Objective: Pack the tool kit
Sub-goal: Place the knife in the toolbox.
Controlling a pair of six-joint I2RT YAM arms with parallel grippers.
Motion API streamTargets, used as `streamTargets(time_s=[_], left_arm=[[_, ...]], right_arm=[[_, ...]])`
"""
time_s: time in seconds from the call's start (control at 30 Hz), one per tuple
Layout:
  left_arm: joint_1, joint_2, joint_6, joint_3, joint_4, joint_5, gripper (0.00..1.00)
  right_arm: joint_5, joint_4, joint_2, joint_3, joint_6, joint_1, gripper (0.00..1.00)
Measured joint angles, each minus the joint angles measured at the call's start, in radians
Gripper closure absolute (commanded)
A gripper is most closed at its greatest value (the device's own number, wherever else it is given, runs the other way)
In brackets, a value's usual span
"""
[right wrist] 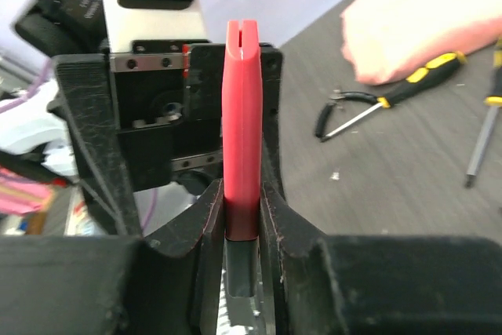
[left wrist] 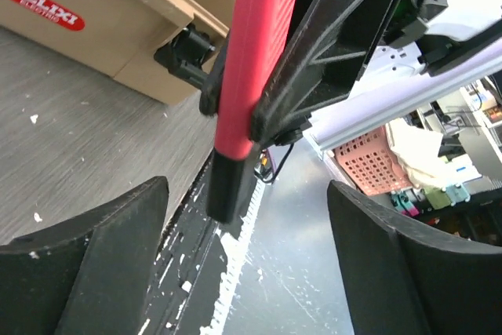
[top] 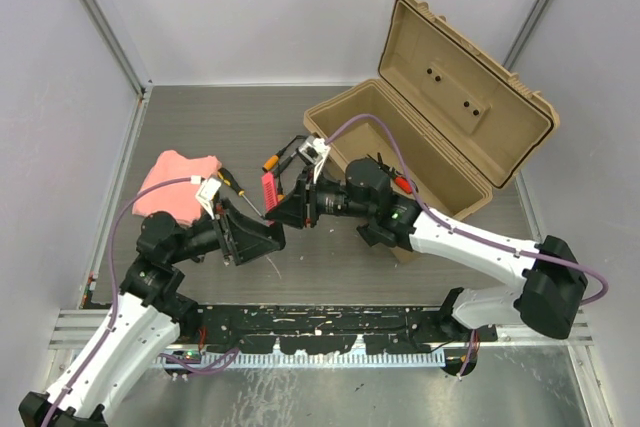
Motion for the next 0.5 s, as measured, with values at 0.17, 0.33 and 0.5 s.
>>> streamTargets(time_s=[0.17, 0.33, 0.5], left_arm=[[0.0, -0.002, 0.113, 0.079, -0.224, -0.071, 0.02], [0.0, -0.005, 0.241, 0.185, -0.462, -0.227, 0.02], [0.0, 0.015, 0.334, 0.263, -0.635, -0.402, 0.02]], right_arm=[[0.14, -0.142, -0.04, 0.025, -0.113, 0.0, 0.99], [0.299, -0.282, -0.097, 0.048, -0.227, 0.0, 0.99], [0.463, -0.404, -0.151, 0.08, -0.34, 0.0, 0.99]])
